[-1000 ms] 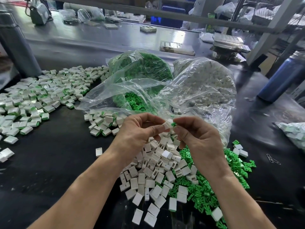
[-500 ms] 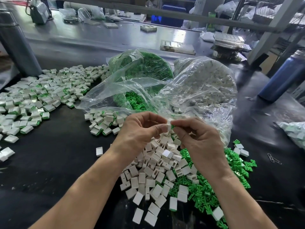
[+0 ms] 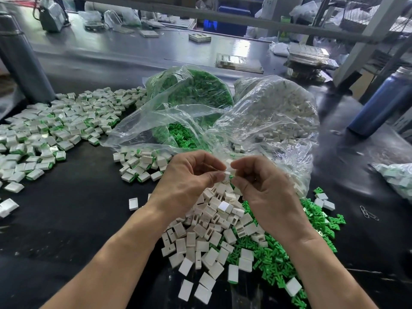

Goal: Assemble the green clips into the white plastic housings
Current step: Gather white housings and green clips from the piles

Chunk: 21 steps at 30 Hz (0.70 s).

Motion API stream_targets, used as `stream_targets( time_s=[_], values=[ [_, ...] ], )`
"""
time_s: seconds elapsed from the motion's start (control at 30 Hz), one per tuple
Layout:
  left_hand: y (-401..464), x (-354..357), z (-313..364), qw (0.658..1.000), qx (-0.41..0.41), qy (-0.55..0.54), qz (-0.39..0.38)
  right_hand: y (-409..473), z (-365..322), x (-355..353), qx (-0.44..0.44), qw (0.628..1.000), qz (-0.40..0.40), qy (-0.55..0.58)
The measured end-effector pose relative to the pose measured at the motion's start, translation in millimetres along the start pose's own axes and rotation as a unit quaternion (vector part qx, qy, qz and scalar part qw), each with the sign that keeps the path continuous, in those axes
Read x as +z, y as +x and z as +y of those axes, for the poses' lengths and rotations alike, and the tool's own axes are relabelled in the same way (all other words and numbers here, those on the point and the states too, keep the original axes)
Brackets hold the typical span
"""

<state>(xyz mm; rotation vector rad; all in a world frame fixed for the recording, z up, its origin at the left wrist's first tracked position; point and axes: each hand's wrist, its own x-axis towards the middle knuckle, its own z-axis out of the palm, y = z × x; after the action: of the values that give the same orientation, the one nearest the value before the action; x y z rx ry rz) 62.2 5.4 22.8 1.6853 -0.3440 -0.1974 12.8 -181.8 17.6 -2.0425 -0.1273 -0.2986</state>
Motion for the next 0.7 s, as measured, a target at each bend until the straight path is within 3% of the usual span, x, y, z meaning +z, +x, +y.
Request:
stream_targets(
  time_s=[0.13,0.3,0.5,0.7],
  values=[
    [-1,-1,1,1.0,0.009,0.01,-0.011,-1,1,0,0.002,1.0,0.001,-0.003],
    [-1,-1,-1,0.998,0.048,0.012,-0.034,2,0,2,0.072,0.98,0.036,0.184],
    [-1,7,-6,0.996,0.089,0.005,-0.015,2,2,6,0.108,0.958,0.058,0.258],
    [-1,13,-7,0.994,0.103,-0.03,0.012,1,0,9,0.134,0.943,0.02,0.305]
  ],
)
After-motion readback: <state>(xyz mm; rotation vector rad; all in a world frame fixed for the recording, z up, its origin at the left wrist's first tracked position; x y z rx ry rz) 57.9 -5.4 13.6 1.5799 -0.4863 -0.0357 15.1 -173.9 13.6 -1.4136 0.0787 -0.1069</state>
